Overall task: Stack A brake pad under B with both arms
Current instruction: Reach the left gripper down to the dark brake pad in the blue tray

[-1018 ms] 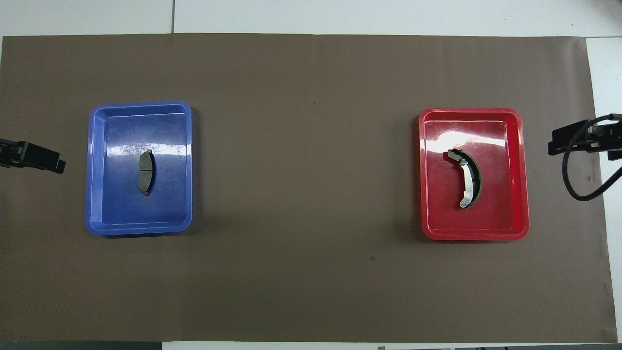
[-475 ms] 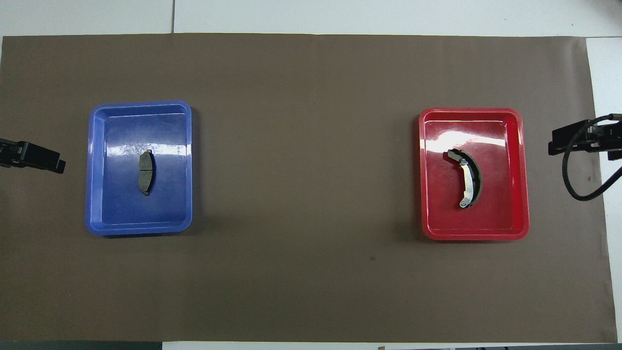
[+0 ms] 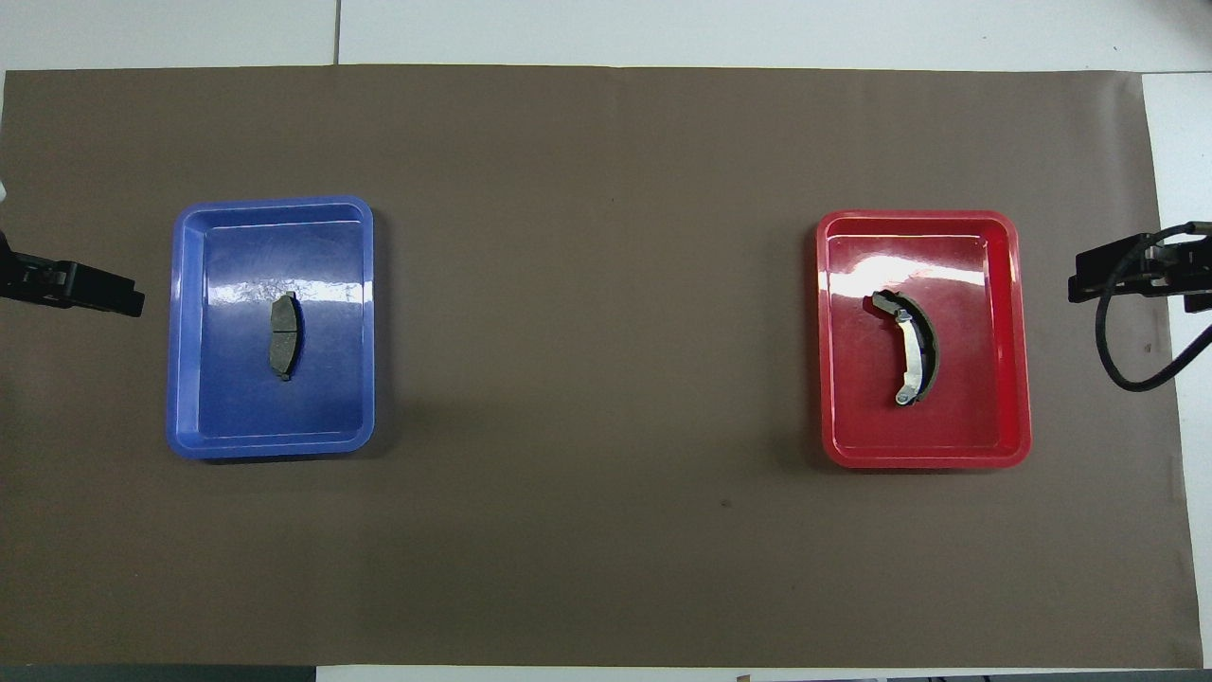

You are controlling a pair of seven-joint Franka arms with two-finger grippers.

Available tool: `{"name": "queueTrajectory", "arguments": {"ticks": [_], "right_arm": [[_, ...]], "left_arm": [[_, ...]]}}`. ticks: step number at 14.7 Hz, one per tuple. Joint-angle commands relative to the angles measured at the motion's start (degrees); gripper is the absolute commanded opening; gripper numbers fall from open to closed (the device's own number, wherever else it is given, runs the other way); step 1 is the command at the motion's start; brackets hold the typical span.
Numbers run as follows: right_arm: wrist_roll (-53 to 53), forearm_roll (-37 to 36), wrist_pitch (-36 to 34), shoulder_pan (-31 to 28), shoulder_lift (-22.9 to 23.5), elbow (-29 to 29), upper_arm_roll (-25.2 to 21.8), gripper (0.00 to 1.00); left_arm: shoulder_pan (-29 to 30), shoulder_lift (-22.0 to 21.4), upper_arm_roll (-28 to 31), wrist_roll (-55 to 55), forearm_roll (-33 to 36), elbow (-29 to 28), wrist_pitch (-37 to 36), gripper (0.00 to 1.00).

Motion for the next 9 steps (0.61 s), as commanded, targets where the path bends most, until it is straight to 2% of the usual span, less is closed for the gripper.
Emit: {"name": "queueTrajectory", "arguments": {"ticks": [1,9], "right_arm": [[-0.91,0.17,-0.10,-0.54,-0.57,-0.51,0.28,1.00],[-0.73,0.17,0.16,-0.45,-0.84,-1.39,0.28,1.00]], "left_arm": [[-0.71,-1.26,0.08,0.55,0.73,-7.73,8.74,1.00],[-2.20,5.05,0.08,0.28,0.73,-21.90,30.20,1.00]]}}
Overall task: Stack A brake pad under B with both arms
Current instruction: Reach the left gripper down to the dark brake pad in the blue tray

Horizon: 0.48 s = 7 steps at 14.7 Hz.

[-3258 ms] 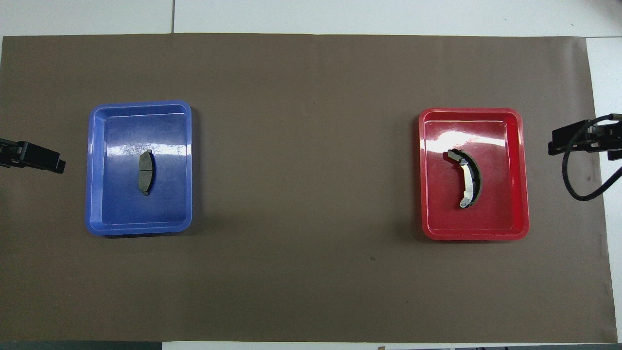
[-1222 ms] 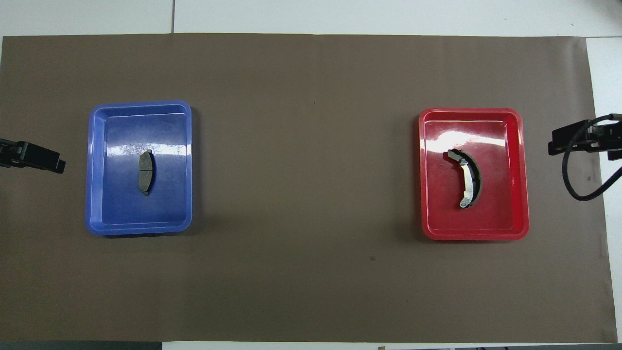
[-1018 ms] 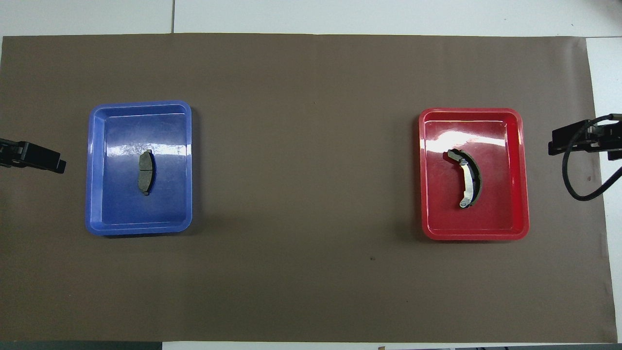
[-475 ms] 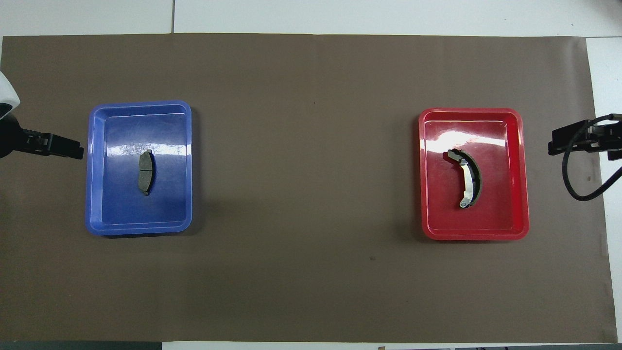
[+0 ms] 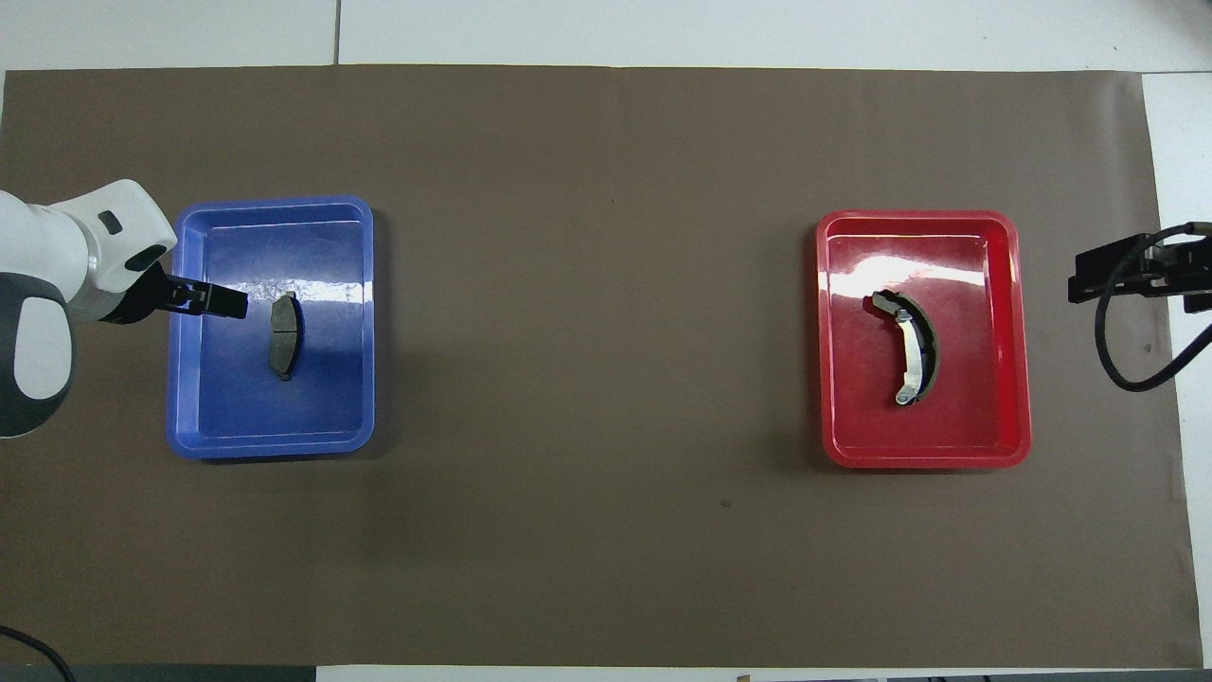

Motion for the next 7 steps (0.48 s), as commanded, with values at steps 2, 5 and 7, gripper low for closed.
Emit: {"name": "queueTrajectory", "arguments": {"ticks": [2,5,7], "right_arm": [[-0.91,0.16,0.16,-0.54,-0.84,-1.26,0.28,1.00],[-1.43,0.25,1.38,-0.45,-1.10,-2.39,0.28,1.00],[-1.61,0.25,6.98,-0.10,-2.85,-7.11,0.37,1.00]], "left_arm": [[-1.32,2.59,0.42,0.14,0.73,-5.18,8.21,1.00],[-1.24,5.14,0.42,-0.21,0.64,-8.43,15.93,1.00],[-1.23,6.81,0.42,-1.87,0.64,-9.58,18.50,0.97]]}}
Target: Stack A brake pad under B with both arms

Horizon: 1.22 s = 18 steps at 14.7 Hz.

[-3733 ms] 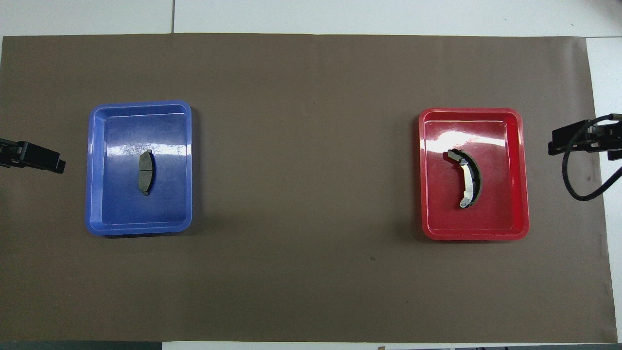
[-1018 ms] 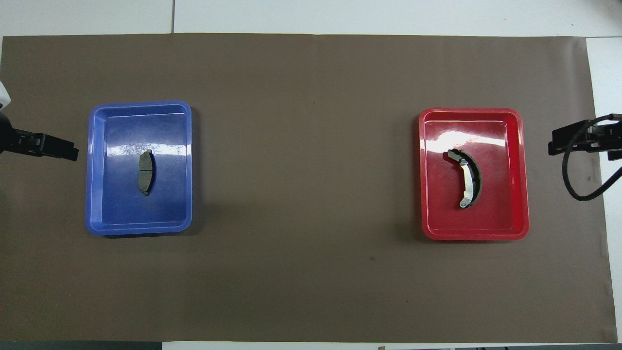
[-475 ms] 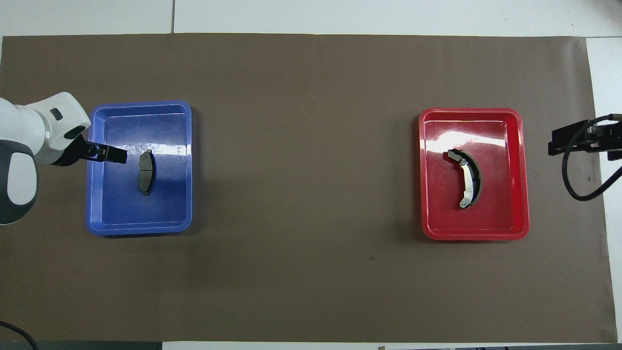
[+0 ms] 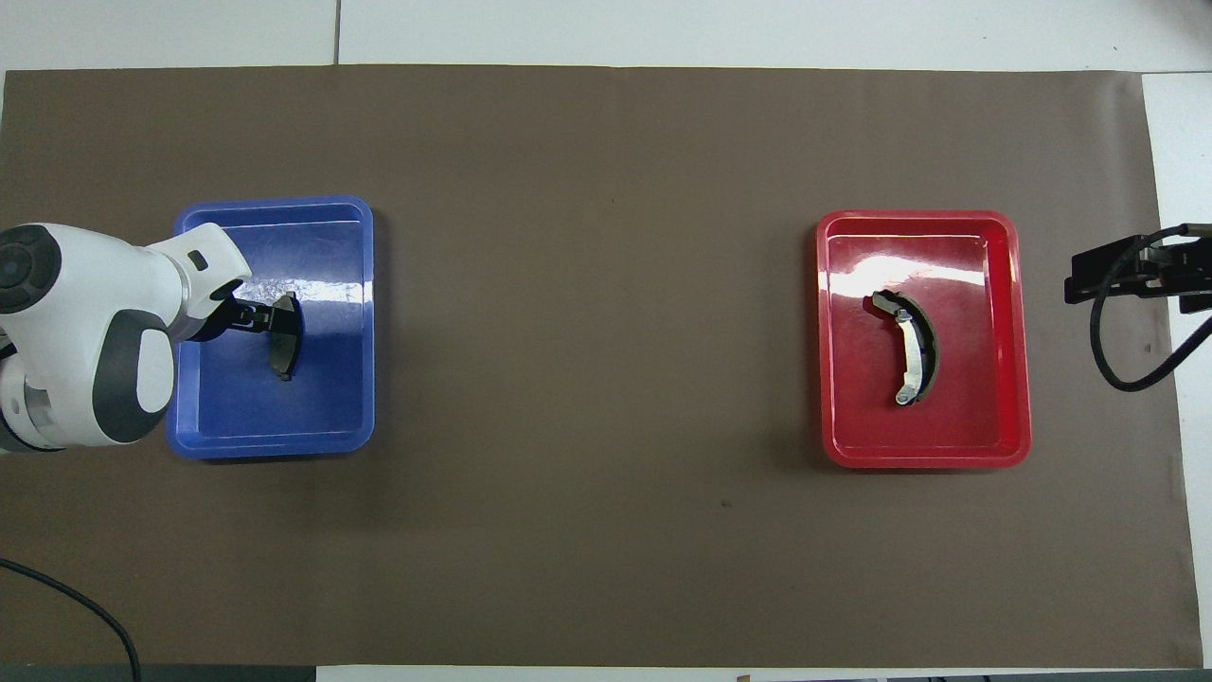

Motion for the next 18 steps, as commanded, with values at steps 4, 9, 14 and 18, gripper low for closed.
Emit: {"name": "queueTrajectory", "arguments": {"ticks": [4,9,14,18], "right_arm": [[-2.91,0.31,15.81,1.62,-2.84,-15.79,0.35,1.00],[-8.36,2.42,27.91,1.62,0.78,-24.64,0.27,1.00],[-11.97,2.69,47.37,1.71,3.84,-36.80,0.26,1.00],[-15.66,2.69,52.29,1.18,6.75,-39.00,0.26,1.00]], "left_arm": [[-1.05,2.45,0.43,-3.56,0.64,-2.02,2.89,0.72],[-1.14,-0.44,0.43,-3.47,0.64,-1.23,-3.87,0.09],[-5.08,-0.98,0.43,-6.80,0.73,14.20,-23.53,0.07],[-15.52,0.43,0.43,-20.11,0.64,16.53,-21.67,0.01]]}}
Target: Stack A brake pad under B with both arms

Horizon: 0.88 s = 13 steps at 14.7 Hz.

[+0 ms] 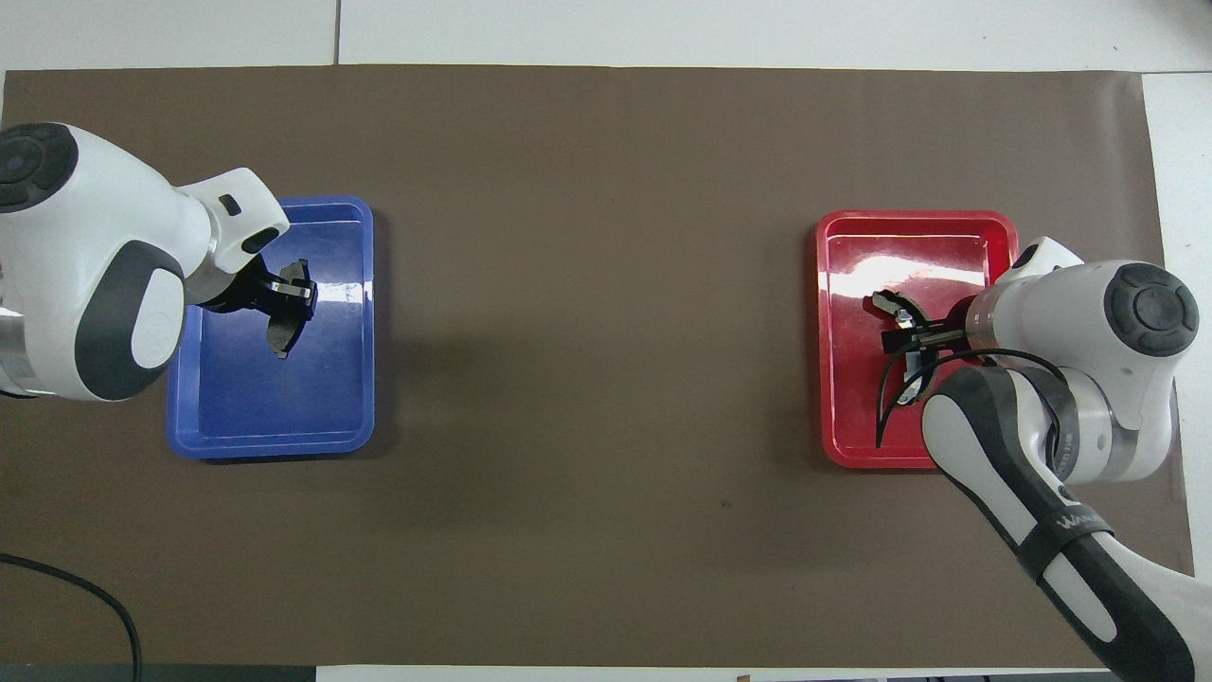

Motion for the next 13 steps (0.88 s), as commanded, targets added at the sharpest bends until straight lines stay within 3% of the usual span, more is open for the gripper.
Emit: {"name": "queueTrajectory", "arguments": {"ticks": [1,4,7,9,11,13], "right_arm": [[-3.12,1.19,3.71,-0.99,1.13,-1.78,0.29,1.00],[-2.07,1.19,4.51,-1.34,3.42,-1.78,0.29,1.00],[-2.15,1.19,3.28,-1.34,3.24,-1.69,0.29,0.99],[-1.98,1.19,1.61,-1.17,2.72,-1.51,0.29,0.99],[-1.89,1.19,1.16,-1.08,2.63,-1.43,0.29,0.94],[-1.89,1.19,1.42,-1.08,2.72,-1.43,0.29,0.83]], "left_arm": [[-8.11,3.12,0.63,-13.98,0.68,0.52,5.71,0.01],[-15.85,6.81,0.63,-24.81,0.60,1.04,11.79,0.01],[-22.53,14.28,0.63,-36.59,0.33,5.34,18.64,0.01],[-25.35,16.05,0.63,-37.85,0.24,5.97,21.38,0.01],[-27.81,17.37,0.54,-37.85,0.24,5.80,22.96,0.08],[-29.14,17.46,0.54,-37.77,0.24,4.74,24.72,0.24]]}}
